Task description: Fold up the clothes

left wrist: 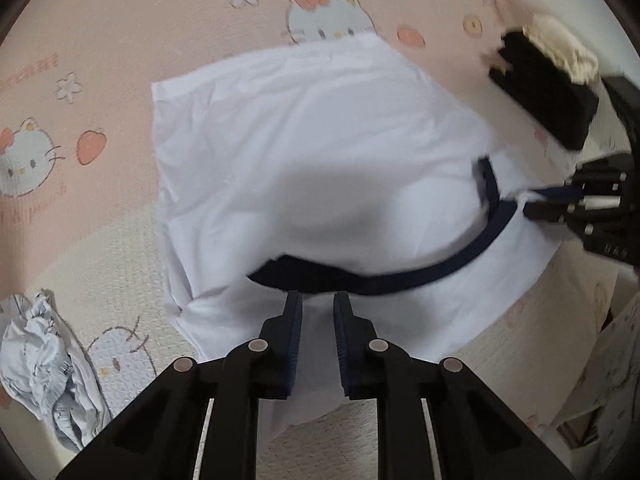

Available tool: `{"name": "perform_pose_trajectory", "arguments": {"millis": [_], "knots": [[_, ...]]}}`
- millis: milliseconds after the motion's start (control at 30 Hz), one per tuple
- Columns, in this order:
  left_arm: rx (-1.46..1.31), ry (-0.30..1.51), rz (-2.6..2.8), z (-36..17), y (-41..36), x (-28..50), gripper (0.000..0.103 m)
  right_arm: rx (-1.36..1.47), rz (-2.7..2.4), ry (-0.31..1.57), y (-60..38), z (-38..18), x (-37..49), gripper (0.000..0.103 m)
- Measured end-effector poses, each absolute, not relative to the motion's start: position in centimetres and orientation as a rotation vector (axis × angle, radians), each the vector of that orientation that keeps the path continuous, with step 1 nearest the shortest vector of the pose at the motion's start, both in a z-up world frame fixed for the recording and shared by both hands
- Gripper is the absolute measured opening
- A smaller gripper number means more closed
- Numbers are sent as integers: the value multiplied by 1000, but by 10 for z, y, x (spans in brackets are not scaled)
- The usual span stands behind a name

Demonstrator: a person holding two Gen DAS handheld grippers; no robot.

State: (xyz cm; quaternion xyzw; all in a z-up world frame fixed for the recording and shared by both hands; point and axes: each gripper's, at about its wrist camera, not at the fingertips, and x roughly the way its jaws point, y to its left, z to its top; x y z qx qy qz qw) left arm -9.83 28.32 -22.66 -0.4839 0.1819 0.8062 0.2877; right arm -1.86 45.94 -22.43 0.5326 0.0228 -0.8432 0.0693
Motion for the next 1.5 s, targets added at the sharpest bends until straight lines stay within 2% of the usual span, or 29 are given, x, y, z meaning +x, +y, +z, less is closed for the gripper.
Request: {"name": "perform_pose_trajectory", "arguments": {"millis": [167, 333, 433, 500, 533, 600, 633, 667, 833, 1000, 1200, 1500], "knots": [[-1266, 477, 2205, -221, 281, -104, 14, 1586, -2558, -7, 473, -221, -27, 8], [-1368, 501, 2198, -249, 275, -123, 14, 1667, -2579, -16, 482, -231, -37, 8], [-1404, 301, 2175, -243, 259, -130, 14, 1716, -2591, -22, 488, -237, -43, 8], [-1403, 121, 2155, -232, 243, -134, 14, 1674, -2601, -136, 494, -229, -38, 13], [-1389, 26, 2147, -224, 235, -136, 18, 1649, -2619, -178, 498, -223, -34, 20], [-1334, -100, 2166, -206, 218, -136, 38, 1598, -2664, -246, 504, -210, -23, 57], [-1307, -133, 2204, -199, 210, -134, 62, 1562, -2691, -266, 506, -203, -17, 62], [-1275, -176, 2247, -194, 202, -133, 73, 1520, -2719, -281, 508, -197, -10, 63], [-1268, -195, 2331, -192, 185, -127, 73, 1441, -2755, -426, 524, -185, 13, 63], [-1284, -159, 2392, -196, 176, -116, 73, 1459, -2792, -405, 535, -190, 39, 63], [-1289, -84, 2405, -208, 176, -96, 73, 1446, -2822, -504, 549, -206, 60, 63], [-1326, -28, 2393, -225, 182, -93, 73, 1390, -2847, -343, 527, -219, 73, 63]]}}
